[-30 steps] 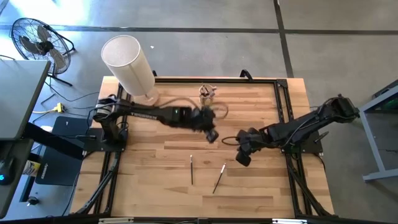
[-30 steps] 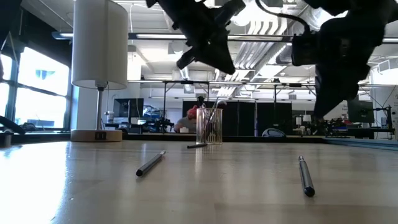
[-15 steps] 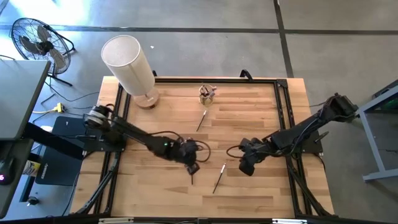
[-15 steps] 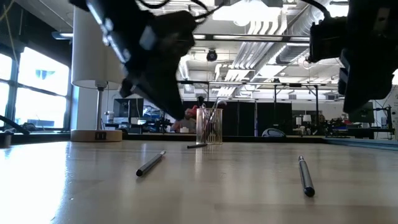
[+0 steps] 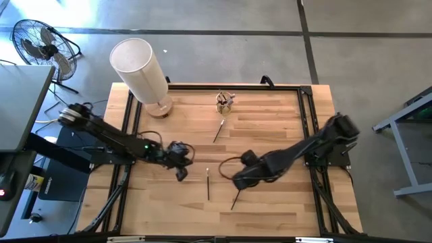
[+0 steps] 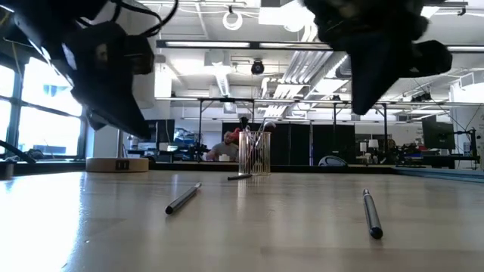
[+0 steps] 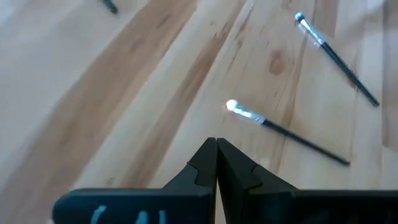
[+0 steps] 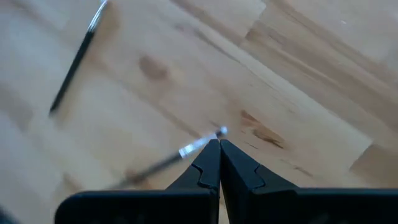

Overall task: Sort items
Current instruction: Put the angle shadow brush into the glass

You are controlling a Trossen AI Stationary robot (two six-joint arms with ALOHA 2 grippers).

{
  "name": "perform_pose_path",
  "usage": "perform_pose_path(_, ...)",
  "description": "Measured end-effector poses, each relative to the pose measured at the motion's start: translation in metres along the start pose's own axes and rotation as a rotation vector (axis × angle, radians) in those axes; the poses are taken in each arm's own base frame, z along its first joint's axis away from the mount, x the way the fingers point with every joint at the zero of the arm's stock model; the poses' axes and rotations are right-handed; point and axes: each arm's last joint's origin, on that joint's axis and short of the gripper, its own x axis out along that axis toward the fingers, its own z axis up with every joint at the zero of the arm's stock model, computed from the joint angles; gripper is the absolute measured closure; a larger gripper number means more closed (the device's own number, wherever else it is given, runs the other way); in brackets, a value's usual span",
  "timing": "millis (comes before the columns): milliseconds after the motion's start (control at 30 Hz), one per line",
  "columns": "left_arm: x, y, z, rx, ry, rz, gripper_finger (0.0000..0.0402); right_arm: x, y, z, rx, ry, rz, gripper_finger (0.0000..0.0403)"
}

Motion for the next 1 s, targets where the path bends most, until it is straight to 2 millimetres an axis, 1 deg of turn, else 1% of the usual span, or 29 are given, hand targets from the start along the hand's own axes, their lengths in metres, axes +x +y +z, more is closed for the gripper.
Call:
perform_pose_path(67,-0.009,0.005,-0.002,0.033,-0.007,-0.017,0.0401,0.008,0.013,0.006,0.098,0.0,-0.069,0.0402)
perform_pose_path(167,-0.019,0.007,0.0,0.081,-0.02,-0.064,0.0401,0.021,0.024,0.009,0.238,0.001,-0.171,0.0402)
perform_pose_path(267,-0.023,0.006,0.001,0.126,-0.014,-0.093,0.0401,0.034,0.029,0.008,0.341,0.03,-0.224,0.0395)
perform_pose_path(433,-0.025,0.006,0.0,0.176,0.013,-0.129,0.0401,0.051,0.032,0.003,0.451,0.076,-0.257,0.036)
perform_pose_path(600,-0.025,0.006,-0.001,0.2,0.032,-0.149,0.0401,0.064,0.032,0.001,0.492,0.111,-0.285,0.0321)
perform_pose_path(733,-0.025,0.006,-0.001,0.204,0.036,-0.148,0.0401,0.072,0.032,0.004,0.503,0.102,-0.292,0.0301)
perform_pose_path(867,-0.025,0.007,-0.003,0.21,0.068,-0.153,0.0401,0.079,0.03,0.008,0.52,0.124,-0.317,0.0296)
perform_pose_path(1000,-0.025,0.008,-0.004,0.212,0.076,-0.148,0.0401,0.085,0.029,0.009,0.539,0.122,-0.333,0.0303)
